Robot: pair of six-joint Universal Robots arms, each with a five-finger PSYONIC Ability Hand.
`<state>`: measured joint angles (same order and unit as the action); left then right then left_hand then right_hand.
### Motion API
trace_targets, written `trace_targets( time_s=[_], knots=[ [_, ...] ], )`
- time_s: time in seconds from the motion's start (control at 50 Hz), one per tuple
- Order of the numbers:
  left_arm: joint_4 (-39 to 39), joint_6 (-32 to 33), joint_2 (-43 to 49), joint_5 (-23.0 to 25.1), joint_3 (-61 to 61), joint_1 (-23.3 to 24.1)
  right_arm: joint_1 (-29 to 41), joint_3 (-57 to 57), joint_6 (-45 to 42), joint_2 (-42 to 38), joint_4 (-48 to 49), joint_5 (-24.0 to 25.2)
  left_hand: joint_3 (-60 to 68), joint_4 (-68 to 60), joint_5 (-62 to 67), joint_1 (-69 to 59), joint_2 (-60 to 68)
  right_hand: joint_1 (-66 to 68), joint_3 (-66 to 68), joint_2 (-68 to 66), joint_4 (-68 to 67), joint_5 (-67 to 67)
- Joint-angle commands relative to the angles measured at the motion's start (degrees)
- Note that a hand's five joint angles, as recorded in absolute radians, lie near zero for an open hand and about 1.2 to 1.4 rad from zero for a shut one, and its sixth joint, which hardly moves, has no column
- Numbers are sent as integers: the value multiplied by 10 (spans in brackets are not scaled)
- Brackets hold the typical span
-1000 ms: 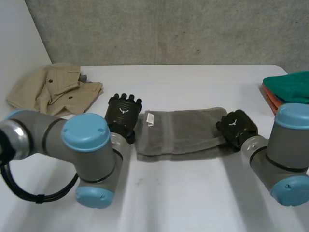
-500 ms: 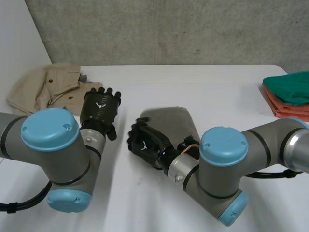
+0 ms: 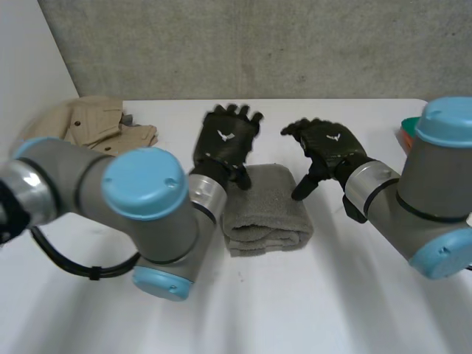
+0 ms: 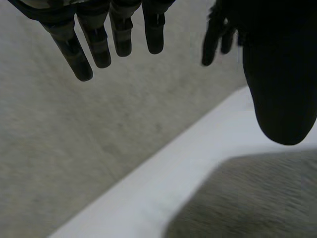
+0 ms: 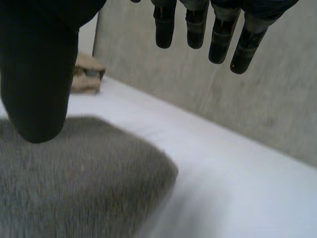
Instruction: Fold the laundry.
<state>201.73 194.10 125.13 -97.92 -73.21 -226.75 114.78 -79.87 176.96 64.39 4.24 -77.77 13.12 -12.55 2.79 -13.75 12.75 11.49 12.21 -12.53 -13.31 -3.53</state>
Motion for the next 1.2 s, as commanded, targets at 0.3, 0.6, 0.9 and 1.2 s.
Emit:
trace_targets(
  time_s=[0.3, 0.6, 0.9, 1.2],
  knots=[
    [-149, 43, 95, -48, 44, -2, 9, 169, -173, -189, -132, 3, 6, -12, 10, 0, 10, -15, -22, 25, 33, 35],
    [-178, 16, -130, 176, 23, -67, 25, -76, -188, 21, 79, -13, 30, -35, 33, -23, 33, -15, -22, 25, 33, 35],
    [-308, 9, -177, 360, 18, -118, 91, -174, -224, -72, 256, -14, 25, -30, 28, -19, 28, -15, -22, 25, 33, 35],
    [-306, 8, -176, 354, 12, -115, 91, -90, -267, -149, 258, -20, 25, -30, 28, -19, 28, -15, -22, 25, 33, 35]
  ],
)
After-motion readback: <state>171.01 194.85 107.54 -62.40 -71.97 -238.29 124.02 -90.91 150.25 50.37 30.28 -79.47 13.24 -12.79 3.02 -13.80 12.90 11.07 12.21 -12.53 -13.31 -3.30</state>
